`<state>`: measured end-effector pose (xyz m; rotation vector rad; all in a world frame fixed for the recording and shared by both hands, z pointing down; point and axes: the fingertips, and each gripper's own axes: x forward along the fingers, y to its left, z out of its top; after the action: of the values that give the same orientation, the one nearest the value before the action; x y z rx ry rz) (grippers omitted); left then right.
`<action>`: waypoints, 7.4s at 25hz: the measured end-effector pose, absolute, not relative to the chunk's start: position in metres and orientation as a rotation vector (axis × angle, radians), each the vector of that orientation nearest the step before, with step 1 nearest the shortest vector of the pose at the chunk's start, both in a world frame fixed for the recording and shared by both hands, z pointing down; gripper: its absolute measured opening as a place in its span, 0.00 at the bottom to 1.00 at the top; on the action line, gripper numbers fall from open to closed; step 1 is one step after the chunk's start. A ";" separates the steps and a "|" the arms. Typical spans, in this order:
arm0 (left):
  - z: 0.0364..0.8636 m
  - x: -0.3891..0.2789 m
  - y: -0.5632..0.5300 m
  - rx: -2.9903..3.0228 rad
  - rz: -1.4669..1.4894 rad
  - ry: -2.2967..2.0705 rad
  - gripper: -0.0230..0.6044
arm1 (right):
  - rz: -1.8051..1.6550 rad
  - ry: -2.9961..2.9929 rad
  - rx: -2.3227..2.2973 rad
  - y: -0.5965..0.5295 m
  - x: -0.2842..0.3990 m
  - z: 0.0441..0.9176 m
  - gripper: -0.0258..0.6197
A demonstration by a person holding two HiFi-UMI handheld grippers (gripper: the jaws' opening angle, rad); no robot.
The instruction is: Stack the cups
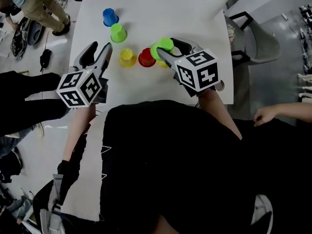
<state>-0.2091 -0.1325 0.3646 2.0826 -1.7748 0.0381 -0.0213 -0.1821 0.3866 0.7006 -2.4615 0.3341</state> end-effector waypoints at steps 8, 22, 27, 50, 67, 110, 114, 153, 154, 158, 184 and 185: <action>0.367 -0.210 -0.136 2.071 0.035 -1.772 0.39 | 0.333 -2.433 0.680 -0.183 -0.021 0.393 0.39; 0.371 -0.204 -0.144 2.087 0.050 -1.739 0.39 | 0.335 -2.426 0.653 -0.180 -0.022 0.396 0.39; 0.365 -0.196 -0.156 2.137 0.054 -1.701 0.39 | 0.345 -2.421 0.679 -0.178 -0.022 0.398 0.39; 0.364 -0.200 -0.155 2.143 0.061 -1.691 0.39 | 0.380 -2.430 0.680 -0.176 -0.028 0.398 0.40; 0.381 -0.214 -0.153 2.111 0.086 -1.700 0.39 | 0.506 -2.512 0.752 -0.182 -0.023 0.373 0.47; 0.452 -0.201 -0.229 2.248 0.409 -1.556 0.40 | 1.010 -2.624 1.321 -0.206 0.117 0.333 0.45; 0.426 -0.186 -0.218 2.321 0.383 -1.529 0.40 | 1.016 -2.632 1.310 -0.205 0.119 0.334 0.44; 0.401 -0.111 -0.159 2.512 0.597 -1.097 0.40 | 1.075 -2.649 1.202 -0.205 0.099 0.344 0.43; 0.401 -0.111 -0.159 2.511 0.597 -1.097 0.40 | 1.076 -2.649 1.202 -0.205 0.099 0.344 0.43; 0.403 -0.111 -0.157 2.508 0.604 -1.090 0.40 | 1.074 -2.649 1.200 -0.205 0.099 0.344 0.43; 0.404 -0.107 -0.154 2.492 0.624 -1.088 0.43 | 1.088 -2.654 1.178 -0.203 0.097 0.343 0.43; 0.405 -0.107 -0.154 2.493 0.622 -1.088 0.43 | 1.087 -2.654 1.180 -0.203 0.098 0.344 0.43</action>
<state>-0.1070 -0.1537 0.4046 2.4931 -1.0884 0.6222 0.0979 -0.2032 0.3438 1.1801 -2.6537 1.0874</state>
